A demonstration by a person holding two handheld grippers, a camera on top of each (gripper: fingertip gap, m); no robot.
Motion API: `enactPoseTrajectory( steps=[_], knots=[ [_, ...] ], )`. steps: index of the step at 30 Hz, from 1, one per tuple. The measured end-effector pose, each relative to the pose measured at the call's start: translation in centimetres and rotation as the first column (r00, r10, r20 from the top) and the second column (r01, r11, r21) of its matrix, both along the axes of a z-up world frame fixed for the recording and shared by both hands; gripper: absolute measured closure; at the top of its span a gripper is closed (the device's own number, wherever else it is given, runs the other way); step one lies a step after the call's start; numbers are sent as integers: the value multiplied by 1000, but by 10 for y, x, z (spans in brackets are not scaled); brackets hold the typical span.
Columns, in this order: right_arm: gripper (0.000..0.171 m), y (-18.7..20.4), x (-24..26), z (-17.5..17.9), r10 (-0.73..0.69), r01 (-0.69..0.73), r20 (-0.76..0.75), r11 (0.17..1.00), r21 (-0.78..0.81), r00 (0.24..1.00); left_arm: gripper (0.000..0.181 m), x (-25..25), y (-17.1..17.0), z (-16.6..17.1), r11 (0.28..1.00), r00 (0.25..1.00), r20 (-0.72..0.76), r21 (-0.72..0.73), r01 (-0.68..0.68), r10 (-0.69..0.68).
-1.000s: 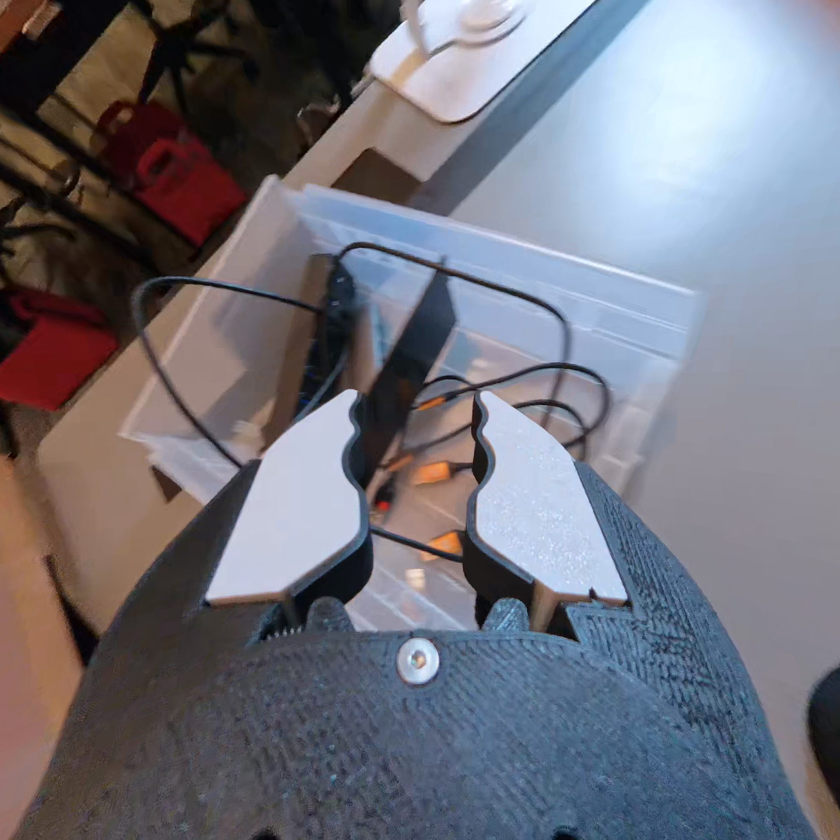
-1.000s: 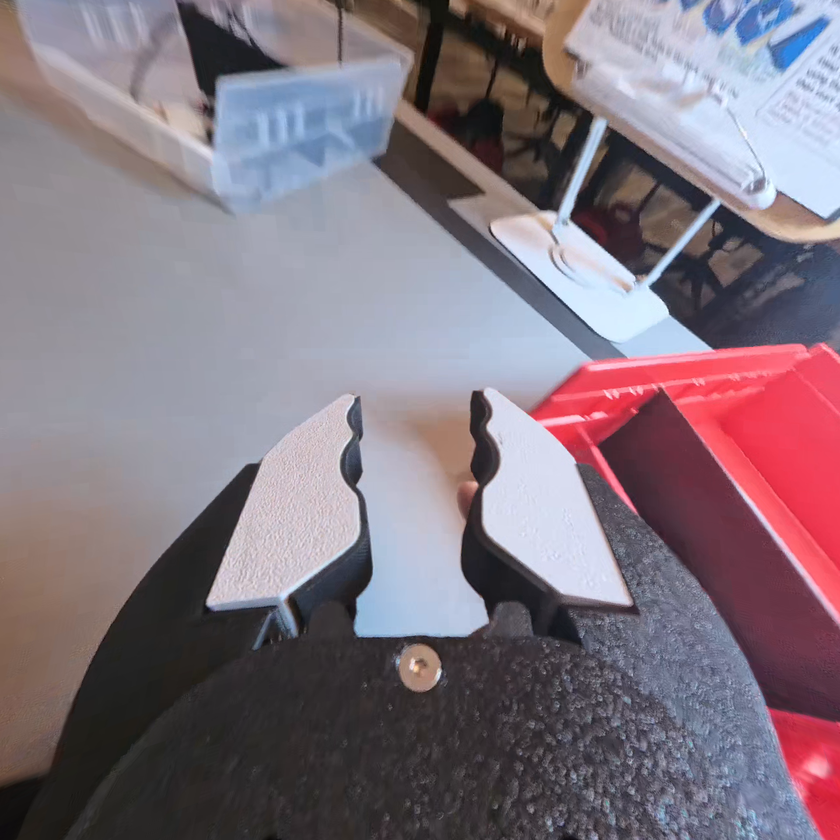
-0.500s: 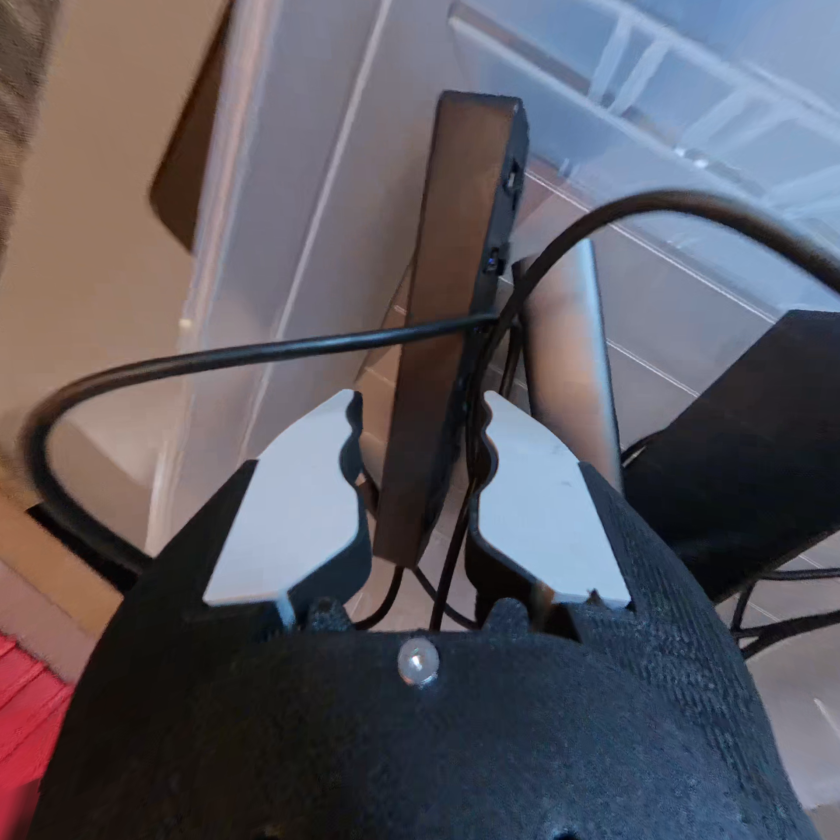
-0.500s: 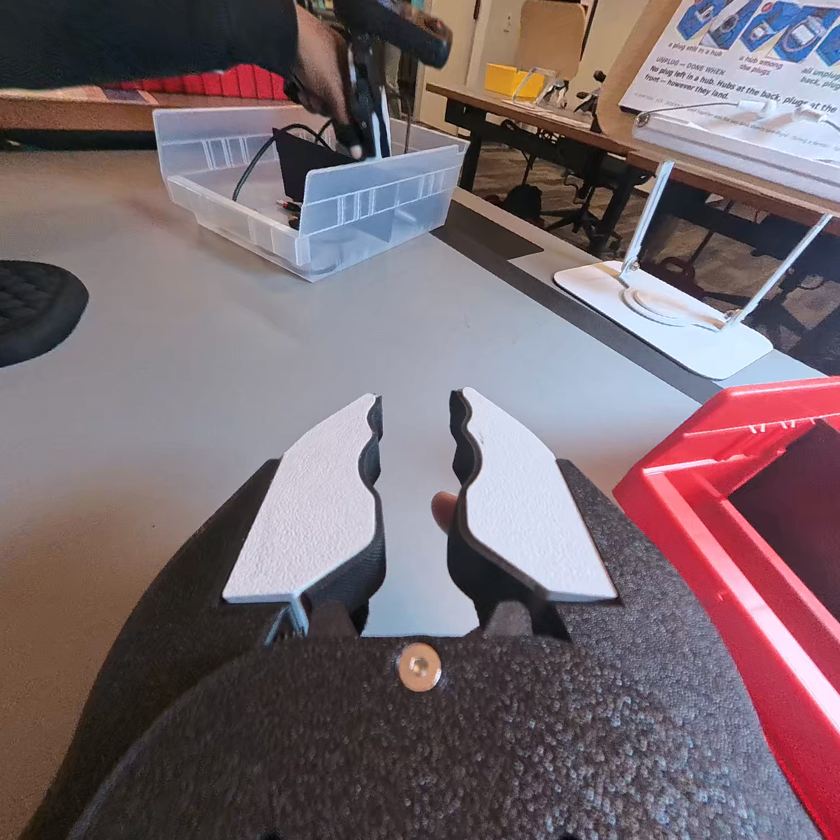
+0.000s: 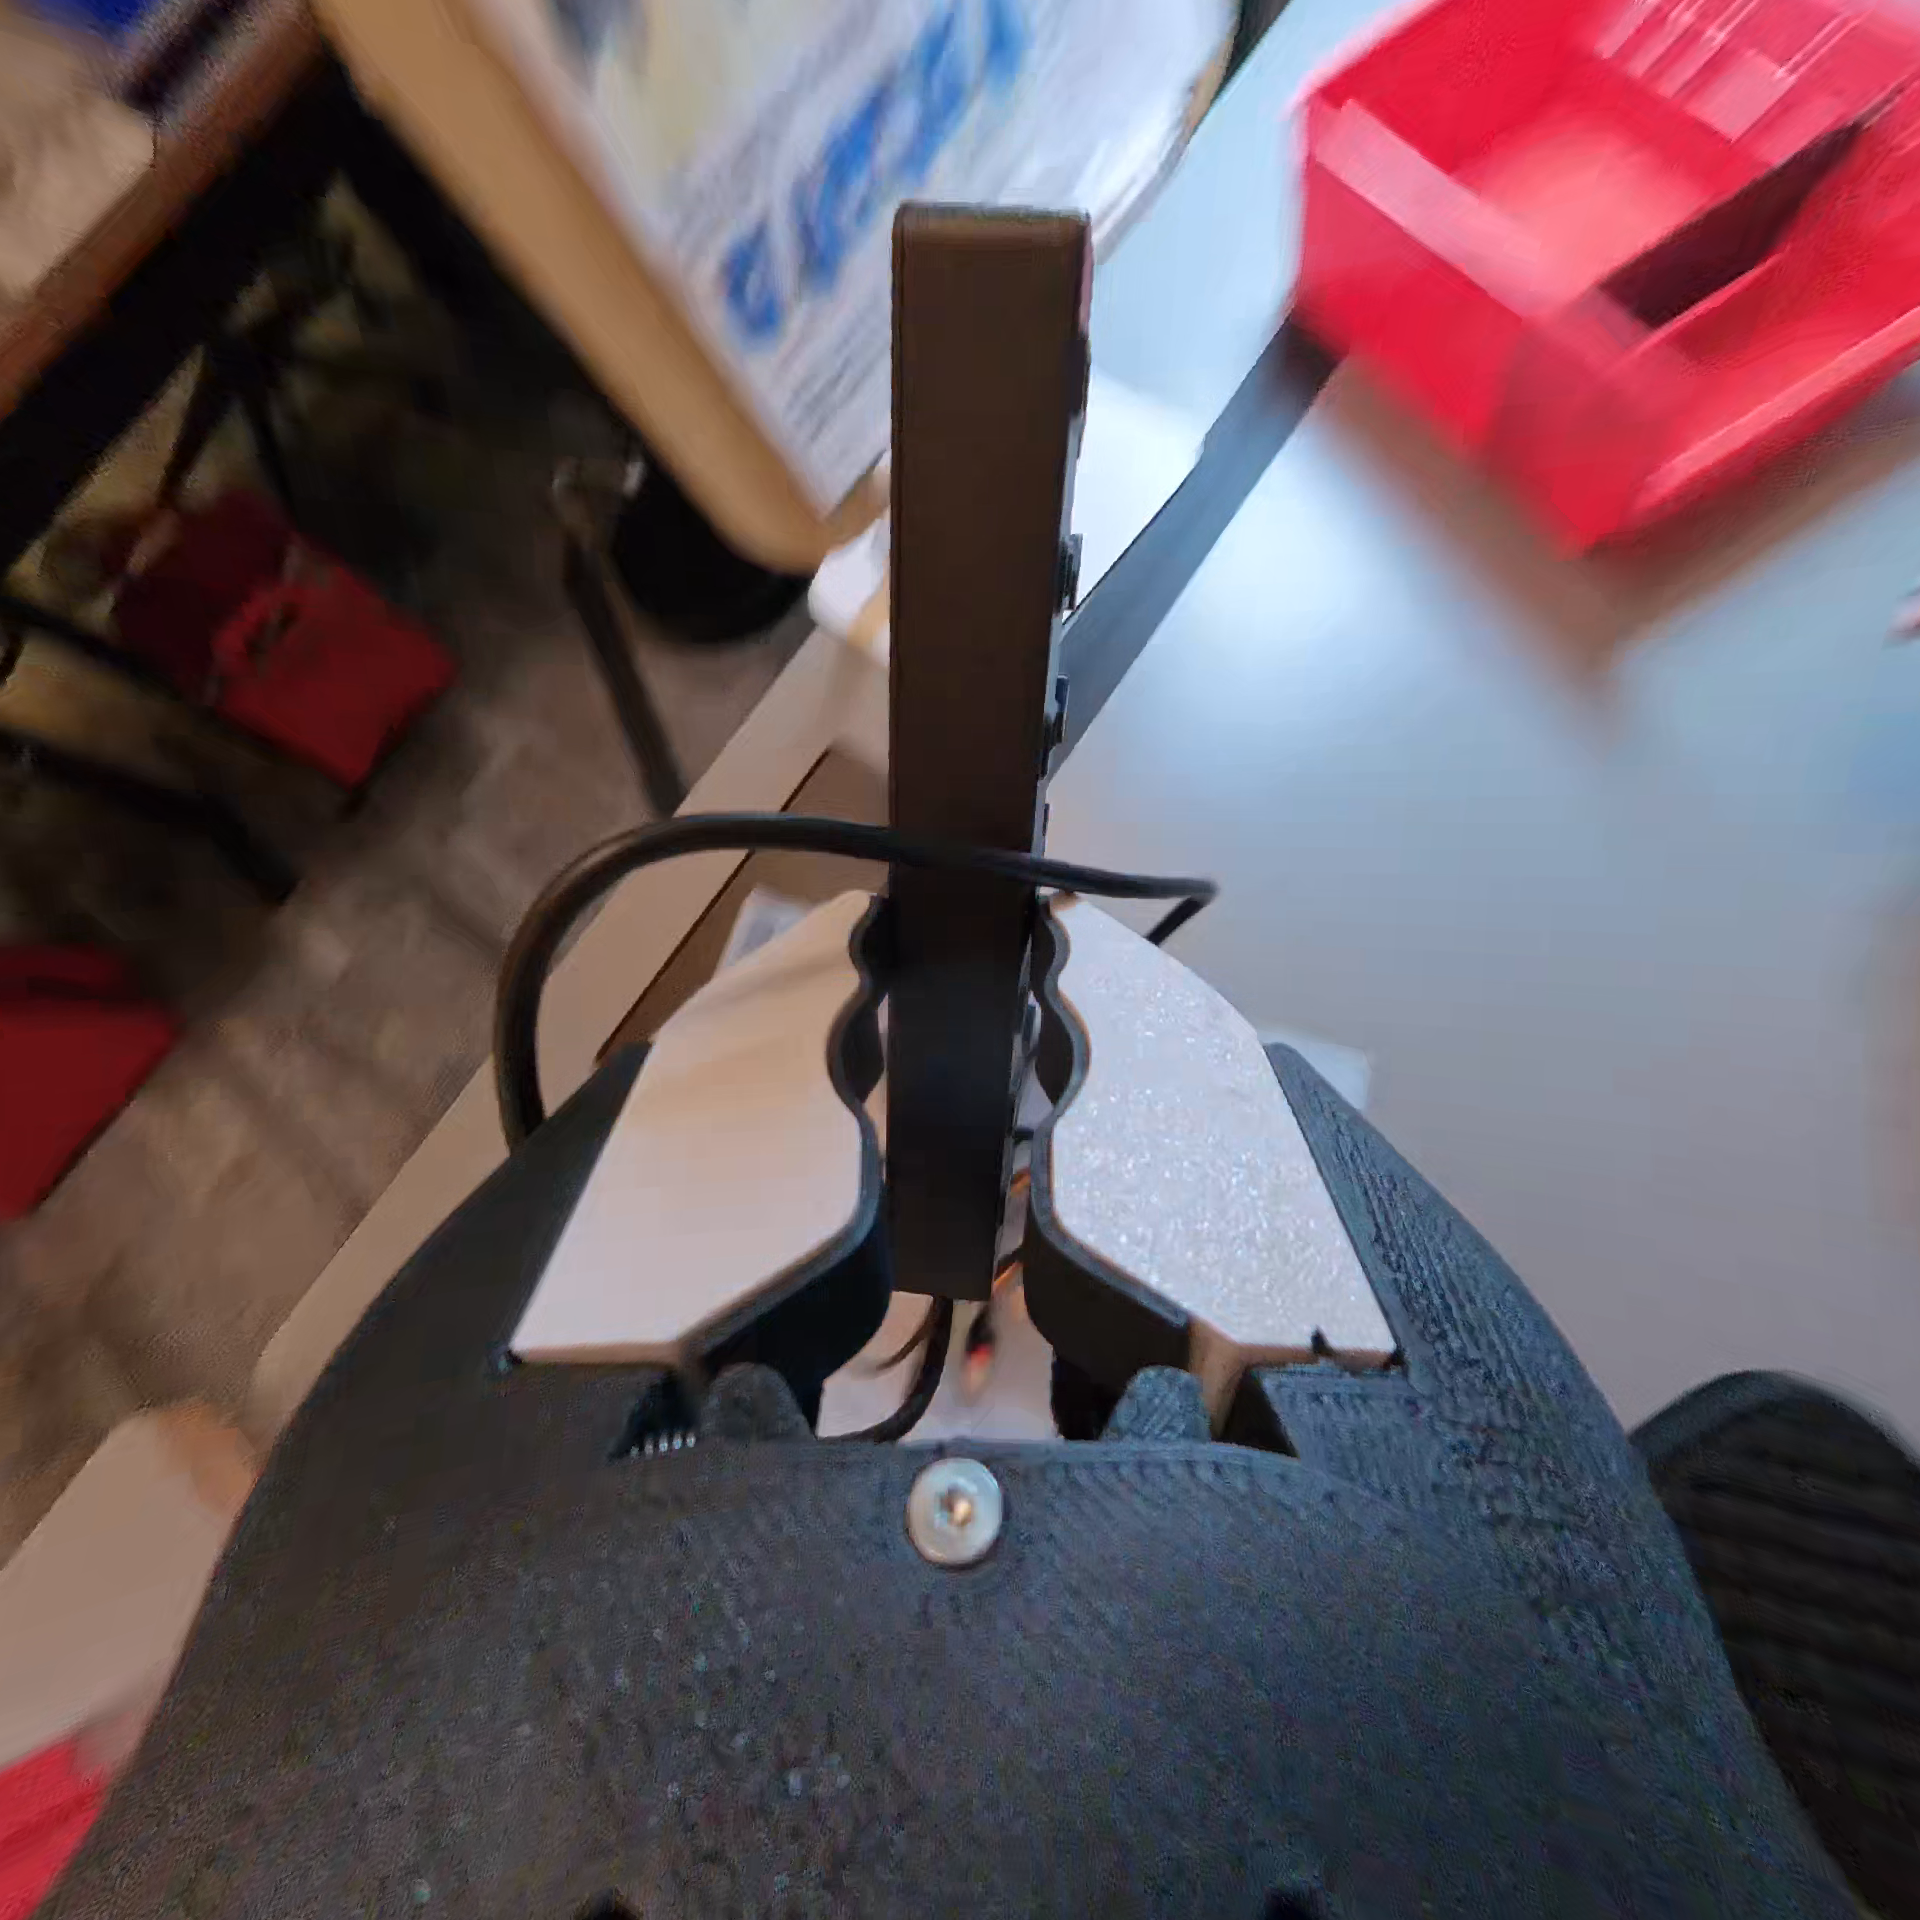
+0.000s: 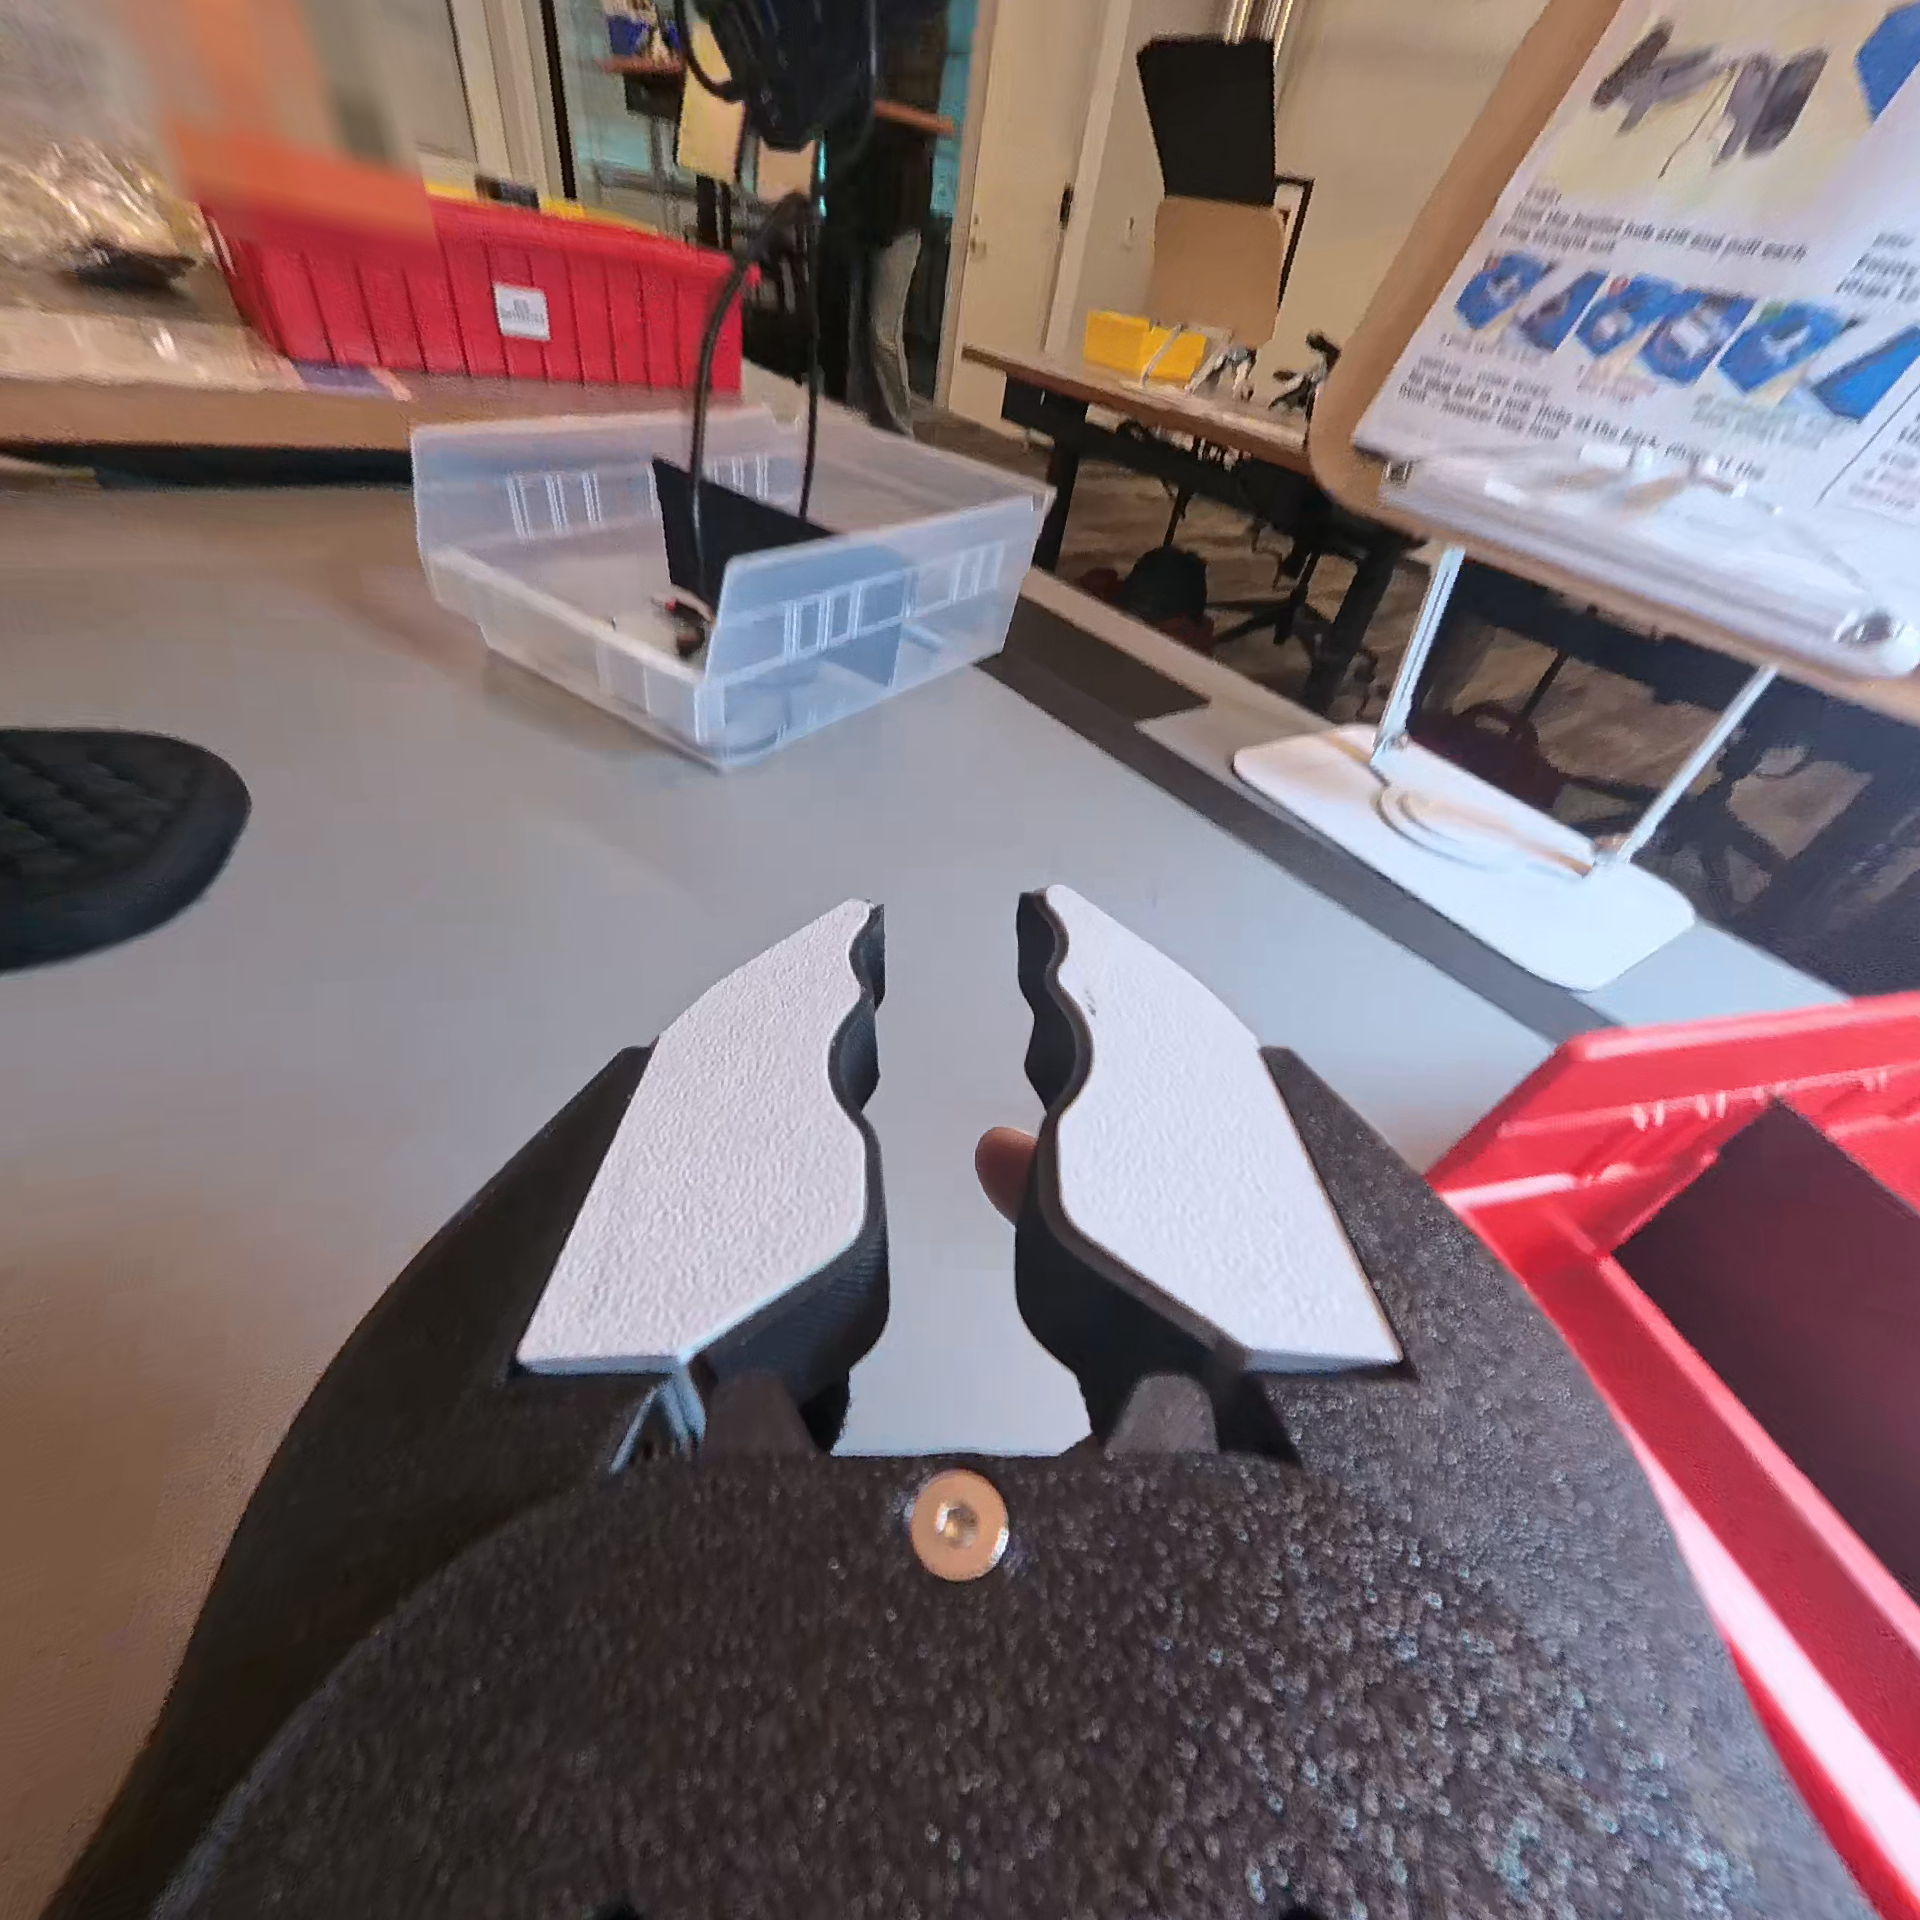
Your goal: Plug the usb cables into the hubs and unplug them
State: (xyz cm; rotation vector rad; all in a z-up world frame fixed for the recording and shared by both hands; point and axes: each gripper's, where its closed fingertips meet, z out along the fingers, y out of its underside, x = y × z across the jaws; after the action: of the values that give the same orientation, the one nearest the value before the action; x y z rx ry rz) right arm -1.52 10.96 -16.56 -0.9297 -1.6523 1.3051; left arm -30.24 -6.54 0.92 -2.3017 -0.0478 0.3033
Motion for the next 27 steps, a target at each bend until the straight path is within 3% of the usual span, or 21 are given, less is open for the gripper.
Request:
enactPoseTrajectory(
  steps=[1, 4, 6, 9, 12, 16, 19, 21, 24, 27],
  knots=[
    [147, -4, -2, 12, 15, -15, -22, 1000, -11, 1000, 155, 25, 8, 18, 997, 999, 21, 67, 44, -46],
    [147, -16, -7, 53, 45, -48, -113, 998, -28, 993, 155, 109, 36, 49, 954, 970, 87, 222, 204, -228],
    [147, -20, -8, 81, 49, -57, -184, 997, -43, 982, 155, 166, 55, 52, 910, 927, 154, 298, 287, -343],
    [147, -16, -5, 112, 32, -59, -264, 994, -96, 964, 155, 232, 84, 33, 859, 863, 229, 375, 349, -450],
    [147, -3, -1, 114, 18, -58, -260, 988, -144, 966, 155, 271, 107, 1, 818, 783, 341, 460, 344, -521],
    [146, 32, -7, 82, -64, 39, -169, 989, -143, 984, 155, 271, 136, -75, 855, 666, 585, 493, 160, -463],
    [145, 56, -10, 66, -147, 140, -112, 987, -74, 983, 155, 257, 146, -156, 928, 557, 774, 371, -12, -303],
    [145, 56, -6, 70, -162, 163, -119, 987, -5, 979, 155, 255, 140, -204, 964, 507, 838, 261, -48, -201],
    [145, 23, 3, 75, -39, 47, -85, 995, 90, 996, 155, 260, 125, -241, 987, 468, 874, 161, -22, -132],
    [148, -54, 29, 47, 279, -295, 120, 946, 138, 953, 156, 259, 121, -248, 987, 456, 882, 155, -38, -121]
  ],
)
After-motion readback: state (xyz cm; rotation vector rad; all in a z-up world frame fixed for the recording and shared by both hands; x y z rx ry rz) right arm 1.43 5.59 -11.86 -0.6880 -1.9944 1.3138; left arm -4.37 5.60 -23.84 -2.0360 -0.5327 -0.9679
